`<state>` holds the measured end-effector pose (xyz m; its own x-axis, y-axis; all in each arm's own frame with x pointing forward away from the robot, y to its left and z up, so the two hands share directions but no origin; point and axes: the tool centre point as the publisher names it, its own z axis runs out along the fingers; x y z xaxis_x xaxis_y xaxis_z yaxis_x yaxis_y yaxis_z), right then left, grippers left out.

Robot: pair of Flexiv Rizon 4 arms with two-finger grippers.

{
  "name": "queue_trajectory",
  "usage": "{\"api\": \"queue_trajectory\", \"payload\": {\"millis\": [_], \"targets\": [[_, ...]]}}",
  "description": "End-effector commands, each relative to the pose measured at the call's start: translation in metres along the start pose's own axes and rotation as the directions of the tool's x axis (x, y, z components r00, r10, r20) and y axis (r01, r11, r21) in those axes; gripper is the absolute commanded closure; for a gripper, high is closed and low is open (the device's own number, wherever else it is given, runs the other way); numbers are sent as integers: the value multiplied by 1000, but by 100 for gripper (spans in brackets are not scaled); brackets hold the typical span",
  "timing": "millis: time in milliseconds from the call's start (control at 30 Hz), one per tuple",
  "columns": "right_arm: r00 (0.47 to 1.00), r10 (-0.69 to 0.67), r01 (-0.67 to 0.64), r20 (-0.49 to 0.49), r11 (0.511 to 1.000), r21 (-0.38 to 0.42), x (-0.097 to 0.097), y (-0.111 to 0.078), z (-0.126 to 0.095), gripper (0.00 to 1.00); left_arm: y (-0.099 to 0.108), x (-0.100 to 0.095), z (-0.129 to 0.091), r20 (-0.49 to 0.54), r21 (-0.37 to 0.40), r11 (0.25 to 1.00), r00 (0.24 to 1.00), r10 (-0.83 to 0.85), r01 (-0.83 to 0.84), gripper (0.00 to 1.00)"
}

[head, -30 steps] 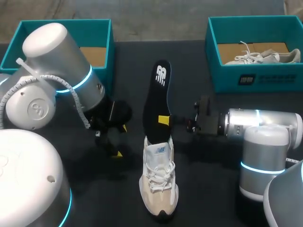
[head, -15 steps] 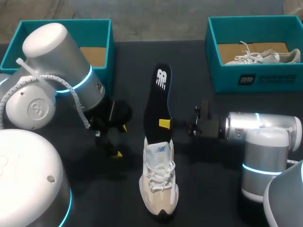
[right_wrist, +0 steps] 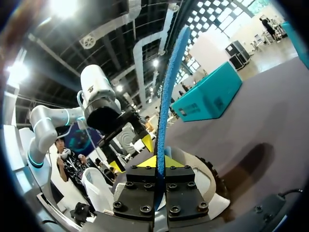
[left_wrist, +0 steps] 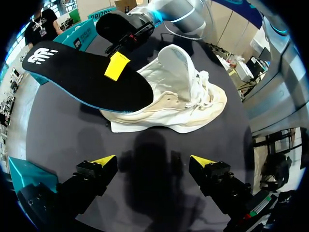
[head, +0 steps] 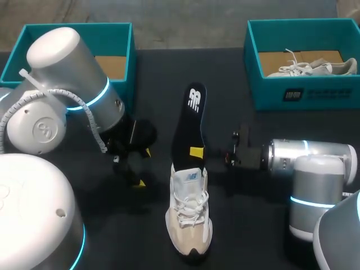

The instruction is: Take the shoe out of the shoebox, open the shoe tongue, remove and reinsert the insole, then place the shoe into the shoebox

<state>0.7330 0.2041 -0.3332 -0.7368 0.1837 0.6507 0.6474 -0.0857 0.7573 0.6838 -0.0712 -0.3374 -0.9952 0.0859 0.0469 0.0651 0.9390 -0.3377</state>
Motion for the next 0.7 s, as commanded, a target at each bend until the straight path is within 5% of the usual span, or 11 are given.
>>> {"api": "queue_trajectory", "payload": {"millis": [33, 700], "targets": [[1000, 8, -8, -3, 1000, 11, -1, -6, 4, 100, 0, 0, 1, 0, -1, 1000, 1000, 0, 0, 0], [998, 63, -63, -10, 997, 36, 9, -25, 5, 100, 0, 0, 1, 0, -1, 1000, 1000, 0, 0, 0]]}}
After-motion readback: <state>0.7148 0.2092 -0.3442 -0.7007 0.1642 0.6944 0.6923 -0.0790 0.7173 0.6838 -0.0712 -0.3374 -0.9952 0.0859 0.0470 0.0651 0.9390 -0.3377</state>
